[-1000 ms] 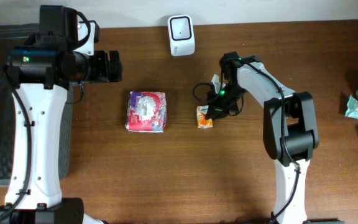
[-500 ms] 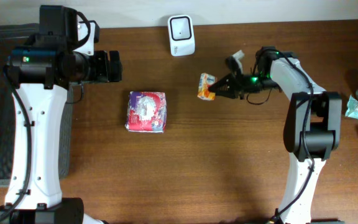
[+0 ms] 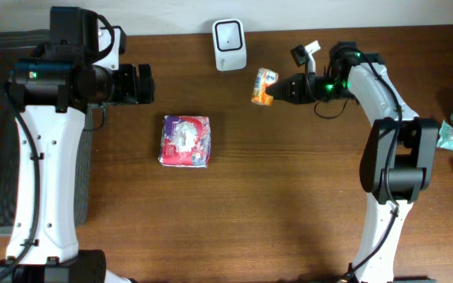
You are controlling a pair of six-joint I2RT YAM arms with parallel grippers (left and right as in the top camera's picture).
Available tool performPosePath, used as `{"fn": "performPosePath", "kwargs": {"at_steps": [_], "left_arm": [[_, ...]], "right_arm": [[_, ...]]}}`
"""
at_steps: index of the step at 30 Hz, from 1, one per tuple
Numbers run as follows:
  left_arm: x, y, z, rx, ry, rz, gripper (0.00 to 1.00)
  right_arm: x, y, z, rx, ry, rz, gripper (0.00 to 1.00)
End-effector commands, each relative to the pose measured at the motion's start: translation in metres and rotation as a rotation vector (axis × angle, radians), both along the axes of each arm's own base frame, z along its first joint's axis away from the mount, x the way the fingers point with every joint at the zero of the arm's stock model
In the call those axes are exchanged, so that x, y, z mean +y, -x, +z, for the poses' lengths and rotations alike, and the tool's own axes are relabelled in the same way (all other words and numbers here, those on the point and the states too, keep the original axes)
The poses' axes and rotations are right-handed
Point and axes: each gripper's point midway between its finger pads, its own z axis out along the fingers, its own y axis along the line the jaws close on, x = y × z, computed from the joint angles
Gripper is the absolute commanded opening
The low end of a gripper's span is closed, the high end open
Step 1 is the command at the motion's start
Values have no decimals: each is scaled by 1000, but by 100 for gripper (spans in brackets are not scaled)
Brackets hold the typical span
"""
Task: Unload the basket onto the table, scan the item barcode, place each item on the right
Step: 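Lift the Kleenex pack and hold it before the scanner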
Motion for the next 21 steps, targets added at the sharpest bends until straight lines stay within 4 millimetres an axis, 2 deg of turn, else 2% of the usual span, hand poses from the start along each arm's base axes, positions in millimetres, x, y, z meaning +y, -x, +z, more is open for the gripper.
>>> {"fn": "performPosePath", "kwargs": {"at_steps": [1,4,6,8,21], "left_arm": [[-1,3,7,-19,5,-11,99],[0,3,7,-19,5,-10,99],[-1,3,7,-19,5,-11,99],[-1,3,7,-19,5,-11,99],[-1,3,7,-19,5,-11,99]], "right_arm": [[3,-3,50,-120,-33,9,4],[2,-11,75,-155,-33,7,4],[2,-15,100,-200,-33,8,4],[4,-16,110,-217,-34,11,4],[7,-15,112,-218,-34,16,4]]}}
